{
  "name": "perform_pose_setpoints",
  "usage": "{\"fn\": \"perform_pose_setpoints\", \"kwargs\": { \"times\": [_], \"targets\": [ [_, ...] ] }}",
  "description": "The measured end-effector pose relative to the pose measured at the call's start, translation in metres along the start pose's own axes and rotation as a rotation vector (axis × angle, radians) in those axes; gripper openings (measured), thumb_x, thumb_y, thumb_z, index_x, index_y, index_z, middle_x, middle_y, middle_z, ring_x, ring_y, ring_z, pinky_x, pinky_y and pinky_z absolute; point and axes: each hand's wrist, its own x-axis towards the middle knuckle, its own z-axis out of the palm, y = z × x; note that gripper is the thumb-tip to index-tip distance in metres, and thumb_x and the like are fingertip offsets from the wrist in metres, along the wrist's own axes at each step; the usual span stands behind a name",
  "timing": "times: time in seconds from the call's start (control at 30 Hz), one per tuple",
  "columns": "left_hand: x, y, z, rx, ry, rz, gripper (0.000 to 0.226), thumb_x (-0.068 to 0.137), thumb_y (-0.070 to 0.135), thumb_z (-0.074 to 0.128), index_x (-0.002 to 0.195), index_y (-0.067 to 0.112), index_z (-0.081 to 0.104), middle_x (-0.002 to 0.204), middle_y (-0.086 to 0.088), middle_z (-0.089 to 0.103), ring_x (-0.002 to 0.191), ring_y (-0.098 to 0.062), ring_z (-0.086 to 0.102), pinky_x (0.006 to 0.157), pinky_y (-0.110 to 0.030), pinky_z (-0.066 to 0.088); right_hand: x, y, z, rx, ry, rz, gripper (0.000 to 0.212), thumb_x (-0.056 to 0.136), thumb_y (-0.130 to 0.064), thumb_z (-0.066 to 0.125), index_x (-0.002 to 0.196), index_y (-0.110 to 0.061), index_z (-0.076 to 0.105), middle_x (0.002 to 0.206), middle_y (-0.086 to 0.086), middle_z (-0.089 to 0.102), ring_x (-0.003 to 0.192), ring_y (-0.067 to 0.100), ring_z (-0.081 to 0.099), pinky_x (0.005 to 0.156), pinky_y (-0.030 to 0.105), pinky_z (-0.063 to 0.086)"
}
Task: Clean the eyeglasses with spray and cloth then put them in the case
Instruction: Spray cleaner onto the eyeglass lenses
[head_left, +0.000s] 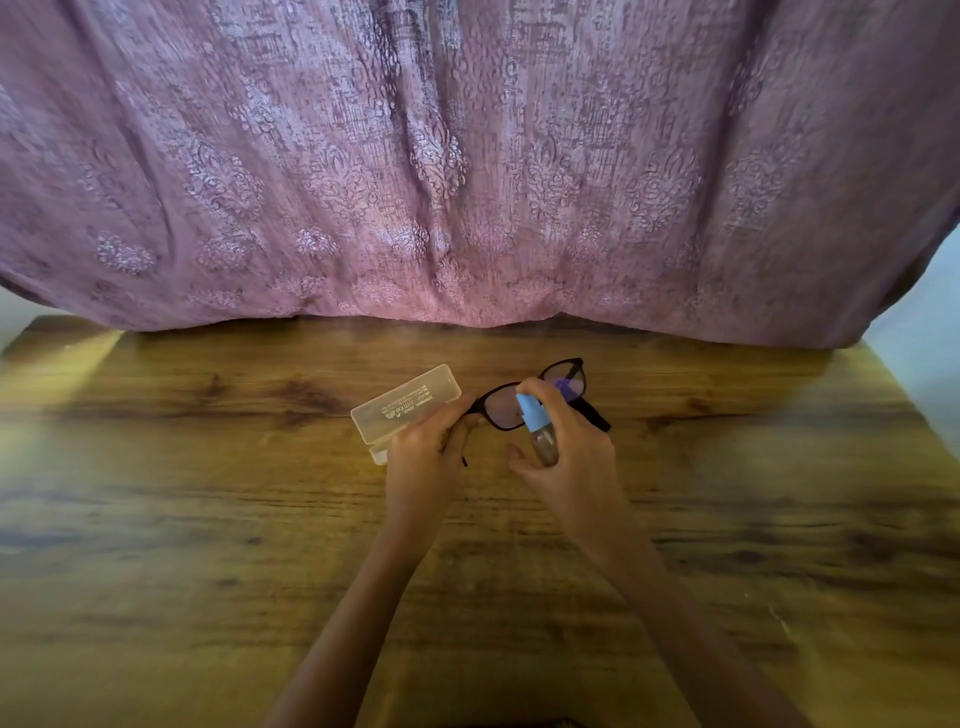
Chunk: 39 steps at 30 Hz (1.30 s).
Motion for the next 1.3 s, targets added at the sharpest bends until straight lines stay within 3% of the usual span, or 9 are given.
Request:
{"fn": "perform_pose_setpoints", "kwargs": {
  "times": [0.1, 0.2, 0.33, 0.43, 0.53, 0.8, 1.0, 1.13, 1.3],
  "targets": [
    [0.0, 0.0, 0.0, 0.002, 0.005, 0.0, 0.02, 0.087, 0.007, 0.065, 0.106, 0.008, 0.072, 0.085, -0.005, 0.073, 0.068, -0.019, 0.065, 0.061, -0.041, 0.053, -0.003, -0.003, 0.001, 0.003, 0.024, -0.011, 0.056, 0.076, -0.014, 0.079, 0.124, -0.025, 0.052, 0.083, -0.011, 0.054, 0.064, -0.001, 0.051, 0.057, 0.007, 0.041],
    [-0.001, 0.0, 0.0, -0.009, 0.019, -0.005, 0.021, 0.086, 0.005, 0.067, 0.105, 0.009, 0.072, 0.085, -0.003, 0.073, 0.069, -0.017, 0.064, 0.061, -0.039, 0.054, -0.002, -0.002, -0.003, 0.091, 0.08, 0.0, 0.056, 0.075, -0.012, 0.079, 0.123, -0.024, 0.052, 0.09, -0.01, 0.058, 0.07, 0.002, 0.057, 0.059, 0.007, 0.045],
    [-0.003, -0.004, -0.002, -0.035, 0.037, -0.045, 0.02, 0.086, 0.006, 0.067, 0.104, 0.009, 0.073, 0.089, 0.0, 0.073, 0.075, -0.012, 0.065, 0.065, -0.037, 0.055, 0.007, 0.008, -0.017, 0.087, 0.13, 0.049, 0.059, 0.077, -0.017, 0.079, 0.128, -0.025, 0.05, 0.089, -0.007, 0.063, 0.069, 0.013, 0.062, 0.06, 0.018, 0.052],
    [-0.005, -0.006, -0.003, -0.027, 0.047, -0.049, 0.021, 0.085, 0.006, 0.068, 0.106, 0.01, 0.073, 0.095, 0.005, 0.072, 0.08, -0.008, 0.066, 0.069, -0.033, 0.056, 0.011, 0.016, -0.026, 0.078, 0.1, 0.081, 0.062, 0.075, -0.019, 0.082, 0.128, -0.024, 0.05, 0.094, -0.019, 0.062, 0.076, 0.005, 0.063, 0.066, 0.014, 0.051],
    [-0.008, -0.008, -0.003, -0.053, 0.049, -0.055, 0.023, 0.085, 0.006, 0.068, 0.108, 0.012, 0.073, 0.1, 0.009, 0.07, 0.089, -0.002, 0.064, 0.076, -0.03, 0.057, 0.013, 0.02, -0.027, 0.028, 0.046, 0.115, 0.066, 0.072, -0.018, 0.084, 0.128, -0.024, 0.05, 0.095, -0.01, 0.062, 0.07, 0.001, 0.06, 0.06, 0.01, 0.046],
    [-0.011, -0.012, -0.003, -0.085, 0.072, -0.014, 0.034, 0.083, 0.003, 0.069, 0.112, 0.02, 0.068, 0.098, 0.02, 0.065, 0.09, 0.003, 0.063, 0.075, -0.027, 0.056, 0.018, 0.016, -0.028, 0.002, 0.05, 0.067, 0.055, 0.076, -0.015, 0.079, 0.121, -0.025, 0.049, 0.08, -0.013, 0.058, 0.058, -0.002, 0.057, 0.05, 0.007, 0.042],
    [-0.013, -0.016, -0.003, -0.083, 0.072, 0.005, 0.03, 0.083, 0.002, 0.07, 0.11, 0.014, 0.071, 0.1, 0.017, 0.066, 0.092, -0.001, 0.064, 0.078, -0.028, 0.056, 0.017, 0.021, -0.026, -0.011, 0.006, 0.062, 0.057, 0.075, -0.011, 0.079, 0.122, -0.027, 0.049, 0.084, -0.016, 0.058, 0.061, 0.001, 0.059, 0.052, 0.005, 0.043],
    [-0.013, -0.015, -0.005, -0.088, 0.064, 0.013, 0.033, 0.083, 0.004, 0.07, 0.111, 0.02, 0.068, 0.101, 0.023, 0.064, 0.093, -0.001, 0.063, 0.079, -0.017, 0.054, 0.015, 0.023, -0.024, 0.026, 0.053, 0.081, 0.052, 0.077, -0.008, 0.073, 0.121, -0.025, 0.05, 0.086, -0.011, 0.065, 0.066, 0.001, 0.063, 0.055, 0.008, 0.046],
    [-0.014, -0.015, -0.005, -0.117, 0.073, -0.027, 0.038, 0.084, 0.006, 0.069, 0.112, 0.03, 0.063, 0.099, 0.036, 0.058, 0.091, 0.011, 0.061, 0.076, -0.008, 0.049, 0.019, 0.037, -0.028, 0.196, 0.147, 0.125, 0.05, 0.08, -0.009, 0.068, 0.121, -0.031, 0.049, 0.06, -0.016, 0.049, 0.049, -0.002, 0.05, 0.044, 0.006, 0.037]
  ]
}}
